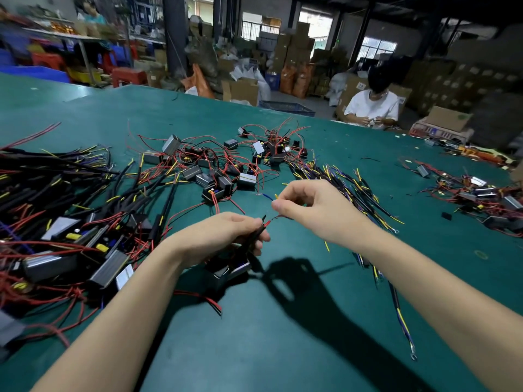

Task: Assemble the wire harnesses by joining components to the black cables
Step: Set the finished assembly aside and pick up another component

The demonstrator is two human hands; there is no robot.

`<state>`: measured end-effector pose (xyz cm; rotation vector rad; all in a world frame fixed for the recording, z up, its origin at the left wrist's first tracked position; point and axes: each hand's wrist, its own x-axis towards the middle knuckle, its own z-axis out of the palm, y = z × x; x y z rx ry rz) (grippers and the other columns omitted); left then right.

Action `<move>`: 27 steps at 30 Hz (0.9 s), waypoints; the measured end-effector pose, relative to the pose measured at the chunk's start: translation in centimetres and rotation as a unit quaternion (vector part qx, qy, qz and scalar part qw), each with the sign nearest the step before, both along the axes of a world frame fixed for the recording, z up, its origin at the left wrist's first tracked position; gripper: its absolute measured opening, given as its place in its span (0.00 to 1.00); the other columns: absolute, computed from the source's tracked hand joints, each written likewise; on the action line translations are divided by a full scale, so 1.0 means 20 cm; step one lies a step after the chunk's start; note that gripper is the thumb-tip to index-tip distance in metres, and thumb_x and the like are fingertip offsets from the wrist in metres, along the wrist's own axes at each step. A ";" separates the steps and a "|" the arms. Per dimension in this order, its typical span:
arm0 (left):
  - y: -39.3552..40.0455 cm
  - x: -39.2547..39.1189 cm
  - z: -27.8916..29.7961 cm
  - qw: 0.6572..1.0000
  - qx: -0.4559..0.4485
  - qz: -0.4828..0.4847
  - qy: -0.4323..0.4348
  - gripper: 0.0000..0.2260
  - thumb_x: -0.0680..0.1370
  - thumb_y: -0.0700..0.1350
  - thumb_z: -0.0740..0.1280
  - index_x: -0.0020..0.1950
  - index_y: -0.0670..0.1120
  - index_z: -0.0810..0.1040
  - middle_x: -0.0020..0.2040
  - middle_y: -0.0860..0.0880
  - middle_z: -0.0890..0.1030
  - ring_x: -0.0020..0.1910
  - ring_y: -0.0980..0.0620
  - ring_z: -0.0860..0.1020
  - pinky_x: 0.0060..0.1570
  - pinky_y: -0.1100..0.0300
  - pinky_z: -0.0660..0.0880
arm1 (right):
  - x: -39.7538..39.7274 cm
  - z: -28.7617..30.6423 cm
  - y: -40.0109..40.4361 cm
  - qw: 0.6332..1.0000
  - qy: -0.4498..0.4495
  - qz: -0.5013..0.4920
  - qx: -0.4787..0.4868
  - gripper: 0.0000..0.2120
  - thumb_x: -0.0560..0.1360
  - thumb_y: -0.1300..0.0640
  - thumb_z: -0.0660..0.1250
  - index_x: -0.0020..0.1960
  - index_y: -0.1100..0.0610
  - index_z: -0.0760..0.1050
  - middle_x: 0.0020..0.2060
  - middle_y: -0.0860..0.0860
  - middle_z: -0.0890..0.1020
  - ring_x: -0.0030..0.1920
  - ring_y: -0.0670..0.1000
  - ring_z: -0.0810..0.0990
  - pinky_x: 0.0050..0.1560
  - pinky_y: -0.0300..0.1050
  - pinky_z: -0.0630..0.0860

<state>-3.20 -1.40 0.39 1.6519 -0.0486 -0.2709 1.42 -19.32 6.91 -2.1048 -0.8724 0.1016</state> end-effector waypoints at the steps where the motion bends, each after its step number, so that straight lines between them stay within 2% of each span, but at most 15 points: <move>1: 0.00 0.00 0.00 1.000 -0.005 0.013 -0.011 0.11 0.80 0.47 0.61 0.45 0.46 0.82 0.36 0.51 0.81 0.37 0.54 0.79 0.47 0.61 0.73 | 0.00 -0.01 -0.01 1.000 0.029 0.000 -0.001 0.07 0.75 0.58 0.69 0.39 0.57 0.78 0.32 0.51 0.78 0.32 0.45 0.70 0.35 0.38 0.68; 4: -0.02 0.00 0.00 0.997 -0.002 0.051 -0.053 0.07 0.79 0.40 0.64 0.52 0.47 0.80 0.37 0.51 0.82 0.36 0.54 0.80 0.43 0.61 0.72 | -0.01 -0.08 -0.04 0.996 0.087 -0.008 0.014 0.06 0.76 0.61 0.68 0.40 0.56 0.77 0.31 0.51 0.77 0.31 0.44 0.71 0.34 0.35 0.67; 6: -0.03 0.00 0.00 0.996 0.000 0.065 -0.065 0.07 0.79 0.39 0.65 0.53 0.47 0.80 0.37 0.51 0.83 0.37 0.54 0.78 0.38 0.67 0.71 | -0.01 -0.12 -0.07 0.991 0.126 -0.018 0.046 0.02 0.75 0.63 0.68 0.45 0.58 0.78 0.34 0.54 0.78 0.34 0.47 0.72 0.37 0.39 0.68; 8: -0.05 0.00 0.00 0.995 0.003 0.067 -0.070 0.06 0.78 0.40 0.66 0.51 0.47 0.81 0.37 0.51 0.84 0.39 0.54 0.76 0.36 0.68 0.70 | -0.01 -0.17 -0.09 0.985 0.151 -0.032 0.072 0.03 0.75 0.65 0.68 0.46 0.59 0.78 0.35 0.56 0.78 0.37 0.49 0.72 0.41 0.41 0.67; 10: -0.06 -0.01 0.00 0.994 0.019 0.066 -0.082 0.05 0.77 0.41 0.68 0.50 0.48 0.82 0.38 0.51 0.84 0.39 0.54 0.77 0.38 0.66 0.70 | -0.01 -0.20 -0.08 0.980 0.166 -0.045 0.101 0.03 0.75 0.64 0.68 0.44 0.58 0.79 0.33 0.52 0.79 0.34 0.46 0.74 0.39 0.36 0.70; 12: -0.06 -0.01 0.00 0.993 0.025 0.070 -0.093 0.04 0.76 0.42 0.69 0.49 0.48 0.82 0.40 0.50 0.85 0.39 0.55 0.78 0.40 0.64 0.70 | -0.01 -0.22 -0.07 0.975 0.179 -0.057 0.123 0.04 0.75 0.62 0.68 0.42 0.58 0.79 0.29 0.47 0.78 0.30 0.41 0.73 0.33 0.29 0.69; 19: -0.07 0.01 0.00 0.986 0.051 0.084 -0.134 0.06 0.77 0.46 0.68 0.47 0.45 0.82 0.38 0.49 0.85 0.34 0.61 0.78 0.35 0.70 0.71 | 0.00 -0.25 -0.04 0.972 0.179 -0.095 0.120 0.08 0.75 0.61 0.68 0.37 0.56 0.78 0.27 0.47 0.76 0.28 0.42 0.70 0.33 0.32 0.67; 24: -0.07 0.00 0.01 0.984 0.063 0.091 -0.138 0.09 0.79 0.46 0.65 0.46 0.43 0.81 0.36 0.49 0.84 0.34 0.58 0.78 0.35 0.66 0.70 | 0.00 -0.26 -0.04 0.975 0.161 -0.099 0.113 0.08 0.75 0.60 0.68 0.37 0.56 0.77 0.28 0.47 0.75 0.31 0.45 0.70 0.35 0.36 0.66; 27: -0.07 0.00 0.02 0.981 0.075 0.100 -0.147 0.09 0.79 0.46 0.65 0.44 0.44 0.81 0.34 0.50 0.83 0.33 0.58 0.77 0.35 0.65 0.69 | 0.00 -0.25 -0.04 0.978 0.162 -0.076 0.110 0.04 0.76 0.61 0.67 0.42 0.57 0.79 0.31 0.49 0.77 0.31 0.45 0.72 0.36 0.35 0.68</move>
